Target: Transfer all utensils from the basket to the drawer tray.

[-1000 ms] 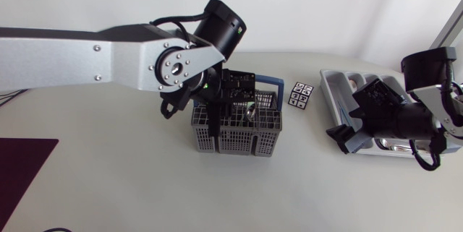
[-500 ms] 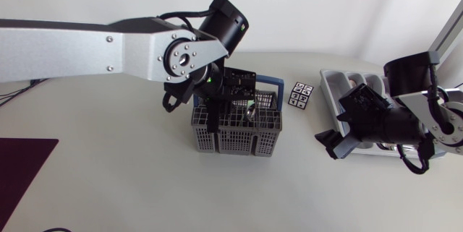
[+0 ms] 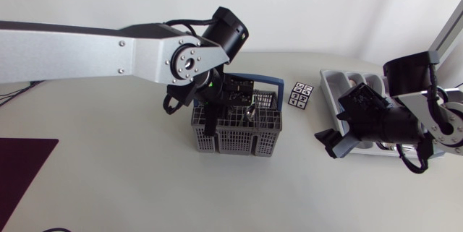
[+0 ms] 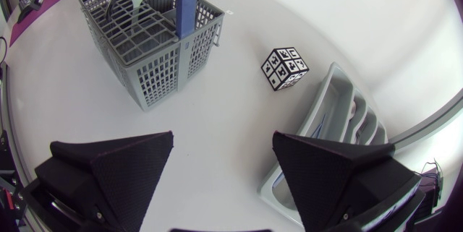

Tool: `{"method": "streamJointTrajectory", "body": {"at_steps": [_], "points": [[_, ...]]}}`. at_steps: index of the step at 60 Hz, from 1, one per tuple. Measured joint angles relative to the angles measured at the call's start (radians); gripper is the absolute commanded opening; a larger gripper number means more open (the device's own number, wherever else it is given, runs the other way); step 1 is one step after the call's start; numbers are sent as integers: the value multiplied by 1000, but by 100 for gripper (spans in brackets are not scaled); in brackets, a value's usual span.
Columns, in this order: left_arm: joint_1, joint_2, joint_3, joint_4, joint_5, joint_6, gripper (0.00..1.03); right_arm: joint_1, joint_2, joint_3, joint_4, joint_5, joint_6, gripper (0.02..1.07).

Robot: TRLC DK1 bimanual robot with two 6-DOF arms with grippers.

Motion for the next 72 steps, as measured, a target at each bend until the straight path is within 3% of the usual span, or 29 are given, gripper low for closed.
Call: {"method": "streamJointTrajectory", "body": {"at_steps": [24,30,72], "points": [[0,13,23,-32,0,8,14,5,3,-14,10,4,0,101],[0,13,23,-36,0,8,4,8,3,-16,10,6,0,101],[1,-58,29,-78,80,-43,4,48,3,-23,14,31,3,101]]}}
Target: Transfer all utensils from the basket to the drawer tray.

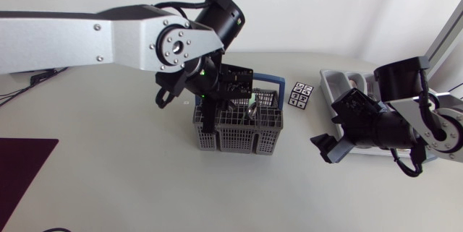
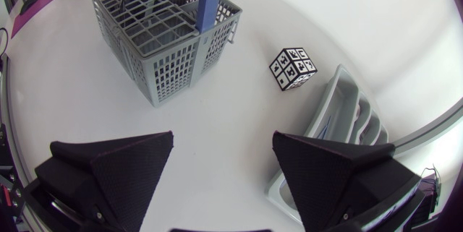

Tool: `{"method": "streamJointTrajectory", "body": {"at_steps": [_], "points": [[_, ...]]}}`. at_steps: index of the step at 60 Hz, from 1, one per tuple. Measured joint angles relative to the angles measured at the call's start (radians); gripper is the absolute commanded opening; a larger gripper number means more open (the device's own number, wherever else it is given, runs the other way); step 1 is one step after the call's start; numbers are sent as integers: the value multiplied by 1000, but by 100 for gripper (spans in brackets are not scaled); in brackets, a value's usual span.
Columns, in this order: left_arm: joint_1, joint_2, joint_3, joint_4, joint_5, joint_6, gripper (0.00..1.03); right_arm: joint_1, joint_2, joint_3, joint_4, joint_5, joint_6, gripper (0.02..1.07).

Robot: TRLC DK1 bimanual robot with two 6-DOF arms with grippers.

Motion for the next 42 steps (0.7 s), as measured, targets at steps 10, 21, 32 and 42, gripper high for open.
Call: {"method": "streamJointTrajectory", "body": {"at_steps": [10,21,32,42], "points": [[0,-56,-2,0,4,-22,4,13,-6,-4,-1,12,0,101],[4,-120,-2,-2,23,-63,4,29,-23,-11,-5,21,4,101],[5,-175,-10,-2,23,-115,4,40,-31,-11,-6,30,19,101],[18,-222,-21,36,23,-222,4,60,-50,-13,-5,45,39,101]]}}
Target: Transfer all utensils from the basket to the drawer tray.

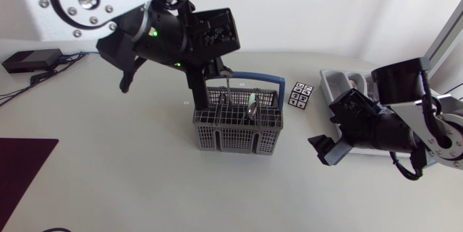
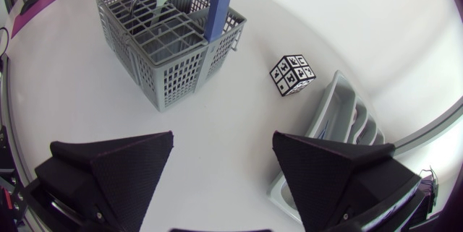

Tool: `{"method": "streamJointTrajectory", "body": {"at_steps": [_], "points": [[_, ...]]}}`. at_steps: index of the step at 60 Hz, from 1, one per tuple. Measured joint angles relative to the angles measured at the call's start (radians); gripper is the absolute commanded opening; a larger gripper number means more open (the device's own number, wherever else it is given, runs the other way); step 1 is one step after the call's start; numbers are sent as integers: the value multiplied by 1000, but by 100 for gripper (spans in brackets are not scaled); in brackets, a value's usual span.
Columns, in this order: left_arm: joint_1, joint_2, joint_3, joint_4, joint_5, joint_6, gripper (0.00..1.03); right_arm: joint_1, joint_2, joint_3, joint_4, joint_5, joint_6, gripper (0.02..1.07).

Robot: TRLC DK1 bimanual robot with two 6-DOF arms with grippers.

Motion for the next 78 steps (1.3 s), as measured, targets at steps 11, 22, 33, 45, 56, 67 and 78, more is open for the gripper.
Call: {"method": "streamJointTrajectory", "body": {"at_steps": [11,22,33,45,56,67,78], "points": [[20,-13,-4,16,-6,-252,4,41,-109,-37,18,0,11,101],[29,16,17,-35,0,-475,4,125,-171,-40,23,18,64,101],[32,66,53,-114,104,-618,4,216,-166,-32,39,26,124,102],[42,93,117,-183,193,-717,4,341,-123,48,62,33,188,102],[67,125,189,-262,292,-758,4,383,-56,108,121,-20,197,96],[90,147,206,-313,374,-776,4,403,29,156,167,-26,197,92],[120,165,226,-342,433,-780,4,434,130,222,211,5,197,73]]}}
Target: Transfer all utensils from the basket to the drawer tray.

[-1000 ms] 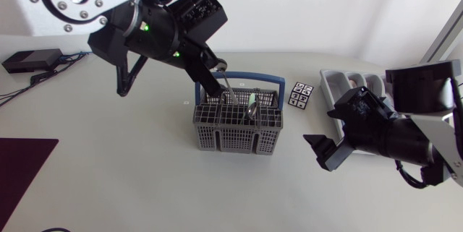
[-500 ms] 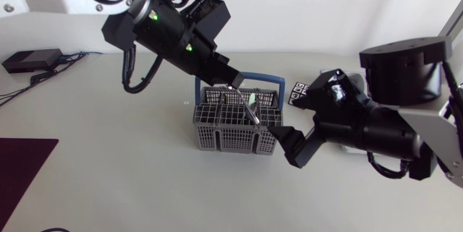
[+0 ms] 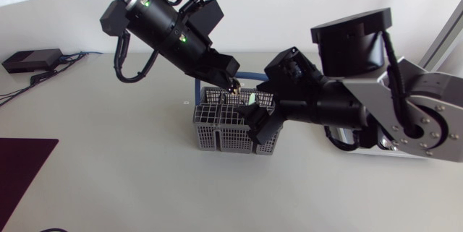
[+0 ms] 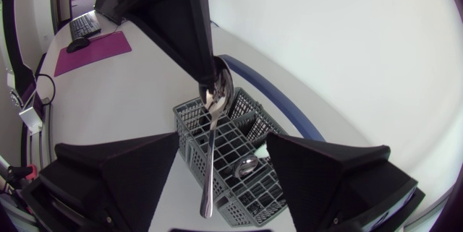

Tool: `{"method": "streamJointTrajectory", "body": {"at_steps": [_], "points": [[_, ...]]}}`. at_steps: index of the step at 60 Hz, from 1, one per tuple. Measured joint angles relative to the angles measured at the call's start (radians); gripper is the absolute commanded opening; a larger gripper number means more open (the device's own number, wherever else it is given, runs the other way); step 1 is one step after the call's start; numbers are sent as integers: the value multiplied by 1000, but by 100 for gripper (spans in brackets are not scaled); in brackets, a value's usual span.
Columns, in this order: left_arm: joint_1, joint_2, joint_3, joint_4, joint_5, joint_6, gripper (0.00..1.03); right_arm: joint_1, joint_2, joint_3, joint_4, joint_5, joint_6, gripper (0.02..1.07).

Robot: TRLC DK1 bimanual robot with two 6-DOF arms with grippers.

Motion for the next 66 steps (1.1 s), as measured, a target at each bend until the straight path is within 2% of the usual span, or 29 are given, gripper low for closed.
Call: {"method": "streamJointTrajectory", "body": {"at_steps": [10,19,29,34,40,46,54,57,59,66], "points": [[5,8,3,-10,13,0,4,15,66,30,35,40,-8,51],[9,12,7,-12,25,0,4,20,100,37,48,51,-23,21],[14,24,13,-11,31,-3,4,21,102,37,51,45,-38,7],[14,30,18,-11,31,-3,5,22,103,37,51,31,-42,7],[16,32,25,-12,31,-5,18,22,103,37,49,28,-42,7],[20,34,35,-19,34,-8,44,21,103,37,49,15,-50,7],[28,36,68,-10,34,-11,68,21,103,36,40,-11,-56,7],[32,36,85,8,34,-14,83,21,102,35,35,-16,-57,7],[32,36,96,19,35,-14,97,21,100,32,27,-19,-57,7],[33,35,117,73,35,-19,99,20,66,-2,-3,-42,-61,7]]}}
